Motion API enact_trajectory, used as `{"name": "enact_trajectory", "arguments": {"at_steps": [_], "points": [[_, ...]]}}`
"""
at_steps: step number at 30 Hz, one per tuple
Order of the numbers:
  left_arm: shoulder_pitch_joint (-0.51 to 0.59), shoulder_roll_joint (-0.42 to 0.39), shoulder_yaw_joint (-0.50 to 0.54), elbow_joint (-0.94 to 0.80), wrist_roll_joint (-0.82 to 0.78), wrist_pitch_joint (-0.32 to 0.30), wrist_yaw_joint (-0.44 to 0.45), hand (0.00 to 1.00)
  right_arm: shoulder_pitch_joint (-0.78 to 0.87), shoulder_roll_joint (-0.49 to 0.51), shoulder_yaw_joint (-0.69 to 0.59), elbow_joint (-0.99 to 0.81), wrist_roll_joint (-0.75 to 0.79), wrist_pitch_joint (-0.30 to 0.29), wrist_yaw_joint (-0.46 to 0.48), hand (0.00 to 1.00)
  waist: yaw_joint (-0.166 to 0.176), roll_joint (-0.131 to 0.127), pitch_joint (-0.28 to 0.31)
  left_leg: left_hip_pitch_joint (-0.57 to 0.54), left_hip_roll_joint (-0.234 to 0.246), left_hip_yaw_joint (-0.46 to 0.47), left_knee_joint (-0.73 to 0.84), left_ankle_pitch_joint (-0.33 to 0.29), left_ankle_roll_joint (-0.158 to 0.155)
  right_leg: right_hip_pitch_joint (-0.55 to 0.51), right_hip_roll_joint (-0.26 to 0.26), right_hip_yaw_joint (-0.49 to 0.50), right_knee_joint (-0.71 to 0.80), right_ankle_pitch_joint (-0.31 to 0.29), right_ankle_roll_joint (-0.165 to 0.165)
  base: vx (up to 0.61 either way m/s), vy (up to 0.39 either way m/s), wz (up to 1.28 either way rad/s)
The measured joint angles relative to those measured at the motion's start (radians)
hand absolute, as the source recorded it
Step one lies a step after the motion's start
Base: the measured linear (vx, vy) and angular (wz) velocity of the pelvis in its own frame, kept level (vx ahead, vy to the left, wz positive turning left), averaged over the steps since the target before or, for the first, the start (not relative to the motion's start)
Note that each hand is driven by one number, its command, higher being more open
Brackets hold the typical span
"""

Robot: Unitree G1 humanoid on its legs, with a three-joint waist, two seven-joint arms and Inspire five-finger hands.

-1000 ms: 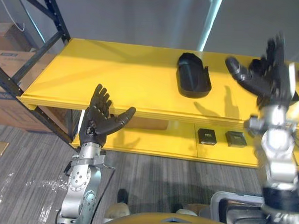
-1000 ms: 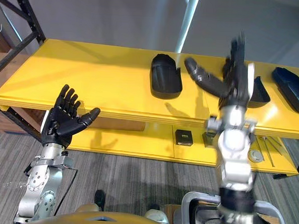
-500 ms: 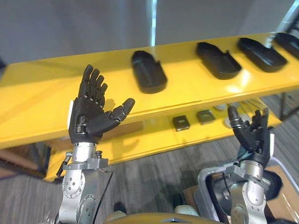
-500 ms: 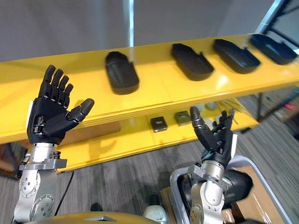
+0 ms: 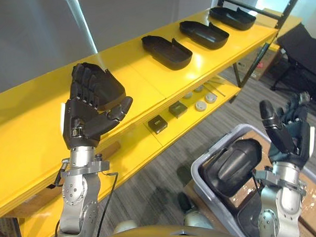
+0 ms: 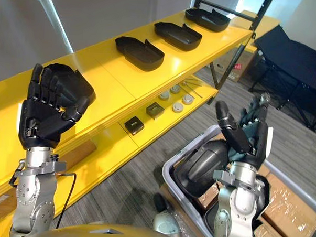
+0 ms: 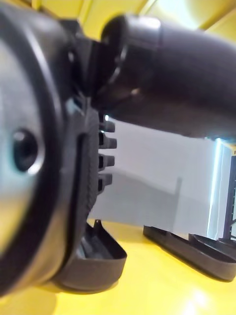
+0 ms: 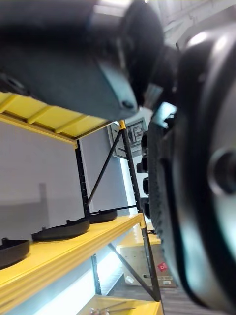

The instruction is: Walk over and take three plastic housings, then place them on the shelf

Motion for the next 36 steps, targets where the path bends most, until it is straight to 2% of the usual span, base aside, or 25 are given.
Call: {"name": "enact_trajectory", "arguments": {"at_steps": [2,5,6,8,10,11,12,13,14,15,18,19,22,23,24,25,26,27,28,29,32,33,34,35,36], "points": [[-0.003,0.0,-0.001,0.0,0.0,-0.005,-0.006,1.0,0.0,0.0,0.019,0.004,-0.002,0.0,-0.004,1.0,0.003,-0.003,0.004,-0.006,-0.023,-0.008,-0.001,0.004,0.001,-0.016,-0.02,-0.015,0.028,0.001,0.009,-0.01,0.13,0.18],[-0.069,0.004,-0.037,0.001,0.0,-0.041,-0.003,1.0,-0.024,0.001,0.019,0.048,0.02,-0.003,-0.011,1.0,0.0,-0.009,0.041,-0.023,-0.058,-0.048,0.02,0.011,0.006,-0.097,-0.027,-0.055,0.235,-0.09,0.044,0.04,0.035,0.43],[-0.109,0.004,-0.066,0.004,0.002,-0.05,0.002,1.0,-0.032,0.002,0.025,0.088,0.038,-0.003,-0.019,1.0,-0.002,-0.01,0.066,-0.019,-0.067,-0.073,0.046,0.01,0.005,-0.112,-0.026,-0.072,0.318,-0.112,0.042,0.01,-0.002,0.33],[-0.139,0.009,-0.103,0.0,0.052,-0.05,0.006,1.0,-0.026,0.019,0.056,0.125,0.039,-0.002,-0.044,1.0,-0.004,-0.01,0.091,0.003,-0.075,-0.083,0.072,0.004,0.003,-0.105,-0.025,-0.078,0.366,-0.112,0.039,-0.03,0.042,-0.04],[-0.141,0.035,-0.114,-0.005,0.077,-0.05,-0.008,1.0,-0.004,0.06,0.092,0.124,0.033,-0.012,-0.041,1.0,-0.009,-0.011,0.1,0.026,-0.076,-0.055,0.082,-0.028,0.025,-0.097,-0.022,-0.068,0.357,-0.098,0.057,-0.1,0.101,-0.64],[-0.135,0.051,-0.104,-0.002,0.07,-0.048,-0.027,1.0,-0.002,0.078,0.107,0.124,0.033,-0.014,-0.022,1.0,0.004,-0.023,0.113,0.044,-0.081,-0.001,0.088,-0.038,0.037,-0.096,-0.024,-0.072,0.326,-0.06,0.065,-0.23,0.105,-1.5],[-0.12,0.053,-0.085,-0.001,0.069,-0.042,-0.037,1.0,-0.002,0.079,0.12,0.124,0.035,-0.013,0.013,1.0,0.021,-0.028,0.128,0.066,-0.074,0.074,0.072,-0.035,0.052,-0.094,-0.026,-0.151,0.251,0.046,0.048,-0.28,0.099,-1.72],[-0.116,0.055,-0.073,-0.001,0.064,-0.036,-0.039,1.0,-0.007,0.078,0.124,0.124,0.035,-0.013,0.031,1.0,0.032,-0.023,0.134,0.068,-0.061,0.11,0.056,-0.022,0.072,-0.087,-0.027,-0.193,0.179,0.124,0.035,-0.31,0.014,-1.75],[-0.122,0.059,-0.047,0.01,0.057,-0.025,-0.044,1.0,-0.012,0.077,0.125,0.116,0.035,-0.014,0.058,1.0,0.031,-0.019,0.146,0.067,-0.051,0.17,0.028,0.004,0.085,-0.079,-0.033,-0.29,0.136,0.184,0.029,-0.31,-0.005,-1.22],[-0.121,0.061,-0.036,0.023,0.058,-0.024,-0.049,1.0,-0.013,0.067,0.127,0.114,0.035,-0.015,0.068,1.0,0.027,-0.025,0.143,0.062,-0.05,0.204,-0.004,0.035,0.095,-0.118,-0.047,-0.367,0.327,0.011,-0.065,-0.28,-0.013,-0.98],[-0.108,0.058,-0.026,0.024,0.03,-0.026,-0.073,1.0,-0.015,0.068,0.144,0.124,0.028,-0.016,0.046,1.0,0.034,-0.017,0.145,0.056,-0.026,0.245,-0.064,0.095,0.09,-0.09,-0.106,-0.459,0.565,-0.195,-0.072,-0.16,-0.007,-0.52],[-0.096,0.055,-0.023,0.017,0.026,-0.027,-0.077,1.0,-0.025,0.07,0.166,0.134,0.008,-0.016,0.03,1.0,0.037,-0.02,0.144,0.045,-0.012,0.259,-0.073,0.109,0.08,-0.069,-0.135,-0.486,0.586,-0.213,-0.079,-0.17,-0.129,-0.71],[-0.043,0.044,-0.025,0.007,0.019,-0.027,-0.078,1.0,-0.053,0.07,0.252,0.162,-0.049,-0.017,0.001,1.0,0.061,-0.029,0.139,0.024,0.044,0.323,-0.071,0.135,0.036,-0.007,-0.227,-0.547,0.579,-0.22,-0.071,-0.08,-0.223,-0.71],[-0.035,0.041,-0.032,0.007,-0.003,-0.027,-0.079,1.0,-0.053,0.07,0.272,0.162,-0.054,-0.017,0.0,1.0,0.063,-0.036,0.135,0.017,0.062,0.334,-0.061,0.141,0.022,0.019,-0.244,-0.558,0.537,-0.208,-0.052,-0.02,-0.379,-0.62],[-0.037,0.041,-0.039,0.007,-0.023,-0.027,-0.078,1.0,-0.057,0.07,0.289,0.162,-0.092,-0.011,-0.005,1.0,0.06,-0.052,0.126,0.002,0.083,0.339,-0.043,0.152,0.003,0.058,-0.245,-0.569,0.444,-0.213,0.046,0.01,-0.359,-0.45],[-0.039,0.035,-0.039,0.007,-0.044,-0.028,-0.071,1.0,-0.07,0.064,0.292,0.162,-0.123,0.002,-0.005,1.0,0.063,-0.059,0.123,-0.003,0.098,0.338,-0.038,0.159,-0.008,0.082,-0.219,-0.592,0.384,-0.24,0.075,0.02,-0.386,-0.72],[-0.038,0.015,-0.046,0.01,-0.049,-0.028,-0.046,1.0,-0.104,0.036,0.295,0.163,-0.15,0.033,-0.005,1.0,0.061,-0.047,0.12,-0.003,0.126,0.325,-0.044,0.168,-0.025,0.093,-0.175,-0.595,0.334,-0.258,0.052,0.03,-0.387,-0.73],[-0.04,0.005,-0.059,0.015,-0.049,-0.028,-0.033,1.0,-0.114,0.014,0.292,0.163,-0.157,0.039,-0.004,1.0,0.056,-0.034,0.115,-0.002,0.142,0.311,-0.054,0.174,-0.034,0.092,-0.155,-0.591,0.323,-0.261,0.045,0.03,-0.355,-0.62],[-0.043,-0.009,-0.084,0.023,-0.05,-0.028,-0.018,1.0,-0.118,-0.013,0.287,0.163,-0.157,0.045,-0.004,1.0,0.034,-0.018,0.108,0.001,0.161,0.295,-0.073,0.186,-0.05,0.09,-0.132,-0.59,0.32,-0.267,0.033,0.05,-0.294,-0.21],[-0.049,-0.019,-0.119,0.038,-0.05,-0.028,-0.008,1.0,-0.115,-0.042,0.273,0.163,-0.161,0.057,-0.008,1.0,0.008,-0.009,0.102,0.008,0.176,0.28,-0.09,0.211,-0.045,0.089,-0.109,-0.591,0.32,-0.269,0.015,0.05,-0.226,-0.26],[-0.052,-0.023,-0.162,0.062,-0.036,-0.027,0.003,1.0,-0.099,-0.059,0.212,0.148,-0.152,0.061,-0.011,1.0,-0.015,-0.014,0.102,-0.007,0.172,0.245,-0.033,0.277,0.038,0.092,-0.095,-0.556,0.291,-0.26,-0.012,0.03,-0.203,-0.47],[-0.045,-0.026,-0.162,0.061,-0.03,-0.027,0.006,1.0,-0.079,-0.062,0.199,0.128,-0.153,0.061,-0.012,1.0,-0.014,-0.013,0.101,-0.027,0.17,0.224,0.011,0.283,0.05,0.092,-0.098,-0.522,0.271,-0.251,-0.023,0.02,-0.078,-0.64],[-0.041,-0.028,-0.161,0.061,-0.027,-0.027,0.007,1.0,-0.066,-0.068,0.193,0.117,-0.153,0.061,-0.012,1.0,-0.01,-0.015,0.101,-0.03,0.162,0.197,0.01,0.26,0.018,0.091,-0.103,-0.507,0.259,-0.244,-0.026,0.02,0.044,-0.82],[-0.033,-0.033,-0.162,0.061,-0.015,-0.027,0.016,1.0,-0.046,-0.075,0.179,0.104,-0.153,0.061,-0.009,1.0,0.0,-0.001,0.093,-0.019,0.115,0.145,-0.044,0.227,-0.015,0.082,-0.104,-0.478,0.24,-0.227,-0.028,0.0,0.127,-0.81],[-0.028,-0.035,-0.162,0.061,-0.007,-0.027,0.019,1.0,-0.033,-0.084,0.164,0.099,-0.153,0.061,-0.006,1.0,0.003,0.017,0.082,-0.017,0.065,0.114,-0.127,0.227,-0.017,0.062,-0.104,-0.46,0.239,-0.217,-0.022,-0.01,0.09,-0.73]]}}
